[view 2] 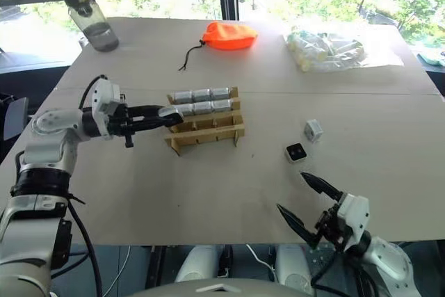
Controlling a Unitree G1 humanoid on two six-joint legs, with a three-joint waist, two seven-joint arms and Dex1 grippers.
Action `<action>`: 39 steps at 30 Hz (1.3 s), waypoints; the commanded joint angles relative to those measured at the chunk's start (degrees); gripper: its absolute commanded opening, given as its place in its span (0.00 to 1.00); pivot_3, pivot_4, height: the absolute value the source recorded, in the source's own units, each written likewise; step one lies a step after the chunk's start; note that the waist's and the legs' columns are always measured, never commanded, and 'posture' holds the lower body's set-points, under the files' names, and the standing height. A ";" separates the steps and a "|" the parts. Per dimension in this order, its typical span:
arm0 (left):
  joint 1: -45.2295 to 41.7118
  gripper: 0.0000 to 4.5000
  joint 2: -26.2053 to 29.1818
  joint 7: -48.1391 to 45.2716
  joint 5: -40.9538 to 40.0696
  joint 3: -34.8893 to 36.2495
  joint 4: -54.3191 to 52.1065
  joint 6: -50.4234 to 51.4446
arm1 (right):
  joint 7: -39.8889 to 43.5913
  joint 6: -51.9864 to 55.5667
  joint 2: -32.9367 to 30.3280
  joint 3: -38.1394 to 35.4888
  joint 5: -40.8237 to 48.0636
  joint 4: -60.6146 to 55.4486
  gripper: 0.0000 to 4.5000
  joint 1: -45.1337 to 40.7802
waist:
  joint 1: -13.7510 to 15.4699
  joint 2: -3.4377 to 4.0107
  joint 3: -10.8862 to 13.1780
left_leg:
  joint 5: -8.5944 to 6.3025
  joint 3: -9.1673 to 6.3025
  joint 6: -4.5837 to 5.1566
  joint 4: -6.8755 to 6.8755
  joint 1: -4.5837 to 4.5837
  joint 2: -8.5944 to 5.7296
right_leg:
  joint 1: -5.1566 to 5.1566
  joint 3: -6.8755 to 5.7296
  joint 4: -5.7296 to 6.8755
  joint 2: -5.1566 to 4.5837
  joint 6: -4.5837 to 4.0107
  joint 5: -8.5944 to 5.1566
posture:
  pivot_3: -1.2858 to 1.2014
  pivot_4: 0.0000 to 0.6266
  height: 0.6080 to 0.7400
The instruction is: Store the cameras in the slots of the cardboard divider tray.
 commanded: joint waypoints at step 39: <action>-12.36 0.87 -1.77 -9.01 8.83 -9.79 19.90 -11.66 | 11.28 -5.46 1.57 -4.70 3.31 3.93 1.00 1.07 | 0.12 -0.01 -0.01 | -0.02 -0.04 0.03 0.06 0.02 0.02 | 0.02 -0.01 0.08 0.06 -0.02 0.01 | 0.52 0.24 0.89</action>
